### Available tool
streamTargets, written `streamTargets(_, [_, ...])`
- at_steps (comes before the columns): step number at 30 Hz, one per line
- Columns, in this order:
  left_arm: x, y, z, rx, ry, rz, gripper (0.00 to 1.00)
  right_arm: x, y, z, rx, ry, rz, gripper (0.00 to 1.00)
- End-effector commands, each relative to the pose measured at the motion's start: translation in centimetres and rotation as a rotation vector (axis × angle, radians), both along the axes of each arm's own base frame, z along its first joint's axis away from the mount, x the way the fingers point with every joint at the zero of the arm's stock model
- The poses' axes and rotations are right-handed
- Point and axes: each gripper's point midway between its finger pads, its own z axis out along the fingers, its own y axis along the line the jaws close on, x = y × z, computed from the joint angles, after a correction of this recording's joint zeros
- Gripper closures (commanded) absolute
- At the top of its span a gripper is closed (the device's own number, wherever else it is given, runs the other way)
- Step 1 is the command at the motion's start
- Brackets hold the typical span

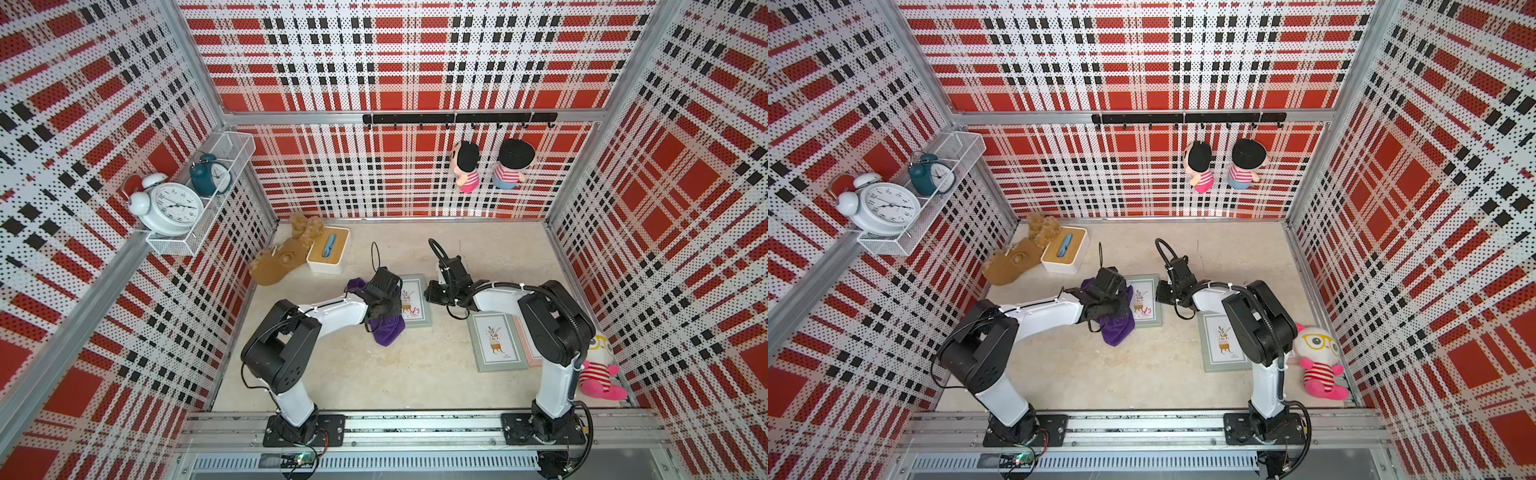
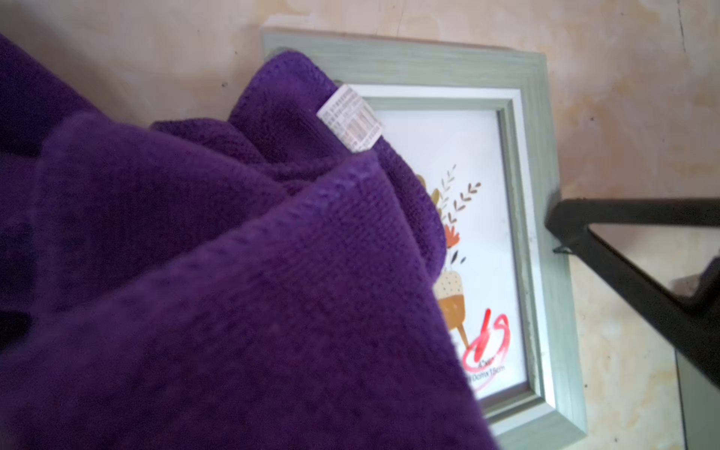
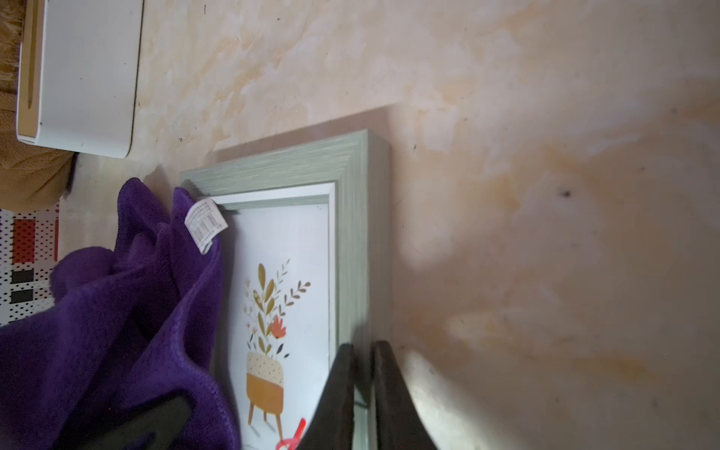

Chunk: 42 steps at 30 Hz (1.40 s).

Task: Wipe the picture frame with a cloth
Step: Wipe the dirt from the picture frame.

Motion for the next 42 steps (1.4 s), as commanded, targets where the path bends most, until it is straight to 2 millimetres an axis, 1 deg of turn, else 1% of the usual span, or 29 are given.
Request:
streamTargets(1, [1.0,3.5,-3.4,0.137,0.125,0.062,1.0,-3.8,-3.3,-5.8,-0.177,0.185,-0.023,0.87])
streamTargets(3, [4.4,3.4,-2.9,0.138,0.097,0.073,1.0,-3.7,-3.3,-5.8,-0.176,0.186,-0.025,0.87])
streamTargets(5, [6.5,3.3,-3.1,0.149,0.097,0.075,1.0,-3.8,-3.2,-5.8,-0.173,0.186,-0.024,0.87])
streamTargets(7, [7.3,3.4,-3.4,0.171,0.108,0.077,1.0,-3.8,-3.2,-5.7,-0.172,0.191,-0.026,0.87])
streamTargets(9, [6.7,3.5,-3.7,0.201,0.112,0.074,1.0,-3.9,-3.1,-5.4,-0.161,0.191,-0.023,0.87])
streamTargets(12, [3.5,3.6,-4.3,0.233,0.136,0.052,1.0,-3.7,-2.7,-4.8,-0.145,0.182,-0.015,0.87])
streamTargets(15, [-1.6,4.2,-5.1,0.272,0.178,0.029,1.0,-3.5,-2.4,-4.2,-0.129,0.172,-0.011,0.87])
streamTargets(18, [-7.0,4.7,-5.8,0.273,0.227,0.001,1.0,-3.3,-2.2,-3.8,-0.121,0.165,-0.009,0.88])
streamTargets(19, [-8.4,4.8,-5.8,0.267,0.233,-0.001,1.0,-3.3,-2.2,-3.6,-0.118,0.162,-0.008,0.88])
streamTargets(21, [-10.6,5.2,-5.4,0.254,0.238,-0.003,1.0,-3.1,-2.1,-3.4,-0.119,0.157,-0.009,0.88])
streamTargets(23, [-11.2,5.1,-4.7,0.23,0.225,-0.002,1.0,-3.1,-2.1,-3.3,-0.12,0.156,-0.01,0.88])
streamTargets(25, [-10.4,4.7,-3.3,0.2,0.192,0.0,1.0,-3.0,-2.2,-3.3,-0.125,0.155,-0.01,0.88])
streamTargets(27, [-8.9,4.4,-1.4,0.184,0.152,0.005,1.0,-3.0,-2.1,-3.1,-0.122,0.153,-0.007,0.88])
streamTargets(29, [-7.0,4.7,1.1,0.183,0.096,0.029,1.0,-3.1,-1.9,-2.5,-0.105,0.141,0.001,0.88])
streamTargets(31, [-5.6,5.6,3.6,0.176,0.05,0.066,1.0,-2.8,-1.6,-1.4,-0.082,0.115,0.007,0.87])
streamTargets(33, [-4.4,7.0,6.0,0.167,0.002,0.114,1.0,-2.4,-1.1,0.4,-0.051,0.078,0.018,0.84])
streamTargets(34, [-3.9,7.7,7.5,0.154,-0.028,0.144,1.0,-2.1,-0.7,1.5,-0.032,0.052,0.027,0.81])
streamTargets(36, [-2.9,9.1,10.1,0.121,-0.084,0.196,1.0,-1.5,-0.1,4.0,0.006,0.002,0.036,0.74])
streamTargets(37, [-2.5,9.5,11.6,0.094,-0.118,0.214,1.0,-1.2,0.0,5.3,0.025,-0.025,0.037,0.69])
streamTargets(38, [-2.1,9.9,13.2,0.067,-0.153,0.229,1.0,-0.9,0.2,6.8,0.045,-0.054,0.037,0.61])
streamTargets(40, [-1.4,10.2,16.0,0.014,-0.216,0.242,1.0,-0.7,0.4,9.3,0.09,-0.111,0.045,0.45])
streamTargets(42, [-0.8,9.9,19.0,-0.034,-0.283,0.241,1.0,-0.7,0.6,12.0,0.14,-0.172,0.062,0.34])
